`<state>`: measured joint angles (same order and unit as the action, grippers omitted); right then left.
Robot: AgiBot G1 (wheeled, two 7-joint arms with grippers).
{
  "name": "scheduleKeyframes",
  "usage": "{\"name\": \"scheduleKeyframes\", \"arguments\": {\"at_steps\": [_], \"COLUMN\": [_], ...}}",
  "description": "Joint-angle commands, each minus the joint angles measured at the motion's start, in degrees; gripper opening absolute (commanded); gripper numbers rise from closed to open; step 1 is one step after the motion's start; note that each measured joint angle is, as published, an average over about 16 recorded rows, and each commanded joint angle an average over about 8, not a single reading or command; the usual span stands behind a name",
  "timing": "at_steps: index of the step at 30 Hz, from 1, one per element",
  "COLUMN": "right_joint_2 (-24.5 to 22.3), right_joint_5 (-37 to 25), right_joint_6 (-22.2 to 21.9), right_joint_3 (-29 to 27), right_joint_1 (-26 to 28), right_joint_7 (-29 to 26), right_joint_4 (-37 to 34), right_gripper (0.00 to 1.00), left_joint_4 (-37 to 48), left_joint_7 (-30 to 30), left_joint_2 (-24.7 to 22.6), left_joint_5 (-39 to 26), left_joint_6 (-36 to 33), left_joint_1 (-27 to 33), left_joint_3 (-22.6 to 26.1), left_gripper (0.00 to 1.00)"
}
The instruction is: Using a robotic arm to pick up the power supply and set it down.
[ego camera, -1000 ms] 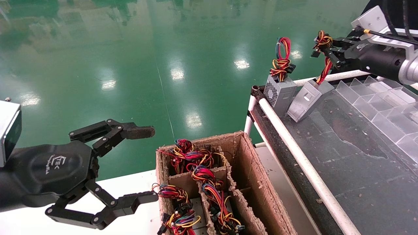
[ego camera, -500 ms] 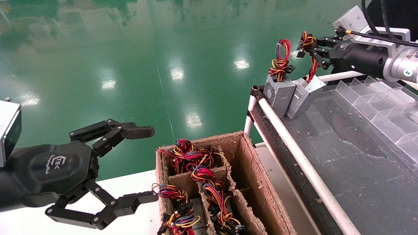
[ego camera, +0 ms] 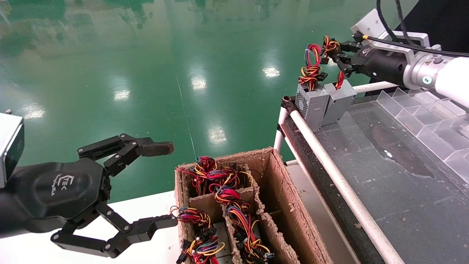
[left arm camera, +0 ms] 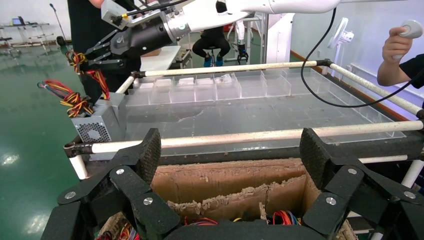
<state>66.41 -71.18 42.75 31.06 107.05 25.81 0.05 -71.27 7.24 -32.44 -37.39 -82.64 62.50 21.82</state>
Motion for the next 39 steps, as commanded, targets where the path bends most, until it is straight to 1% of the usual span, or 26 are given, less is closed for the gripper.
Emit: {"name": "scheduleKeyframes", "arguments": {"at_steps": [1,4,5,12,13,30,33,39], "right_joint_2": [0.46,0.86,0.96,1.23,1.2,0.12,-0.61,-2.61], "right_joint_5": [0.08,0.52,0.65,1.31,1.37,2.16,3.4,7.15], "right_joint_6": [-0.87,-1.9,-2.16,-3.39,-3.49,-3.72,-2.55,1.24], "right_joint_3": [-0.06,-0.37,-0.45,-0.91,-0.96,-1.51,-2.37,-4.92], "right_joint_1": [-0.13,-0.52,-0.67,-1.67,-1.75,-2.46,-2.12,-1.83], "right_joint_7": [0.03,-0.07,-0.09,-0.31,-0.34,-0.37,-1.11,-4.17], "right_joint_4": [-0.09,-0.19,-0.22,-0.38,-0.38,-0.01,0.17,0.76], "right_gripper": [0.0,0.0,0.06,0.94,1.0,1.0,1.0,1.0], "left_joint_4": [0.0,0.0,0.0,0.0,0.0,0.0,0.0,0.0], "left_joint_7": [0.0,0.0,0.0,0.0,0.0,0.0,0.0,0.0], "left_joint_2": [0.0,0.0,0.0,0.0,0.0,0.0,0.0,0.0], "left_joint_5": [0.0,0.0,0.0,0.0,0.0,0.0,0.0,0.01], "left_joint_6": [0.0,0.0,0.0,0.0,0.0,0.0,0.0,0.01], "left_joint_1": [0.0,0.0,0.0,0.0,0.0,0.0,0.0,0.0], "left_joint_3": [0.0,0.0,0.0,0.0,0.0,0.0,0.0,0.0], "left_gripper": [1.0,1.0,1.0,1.0,1.0,1.0,1.0,1.0]}}
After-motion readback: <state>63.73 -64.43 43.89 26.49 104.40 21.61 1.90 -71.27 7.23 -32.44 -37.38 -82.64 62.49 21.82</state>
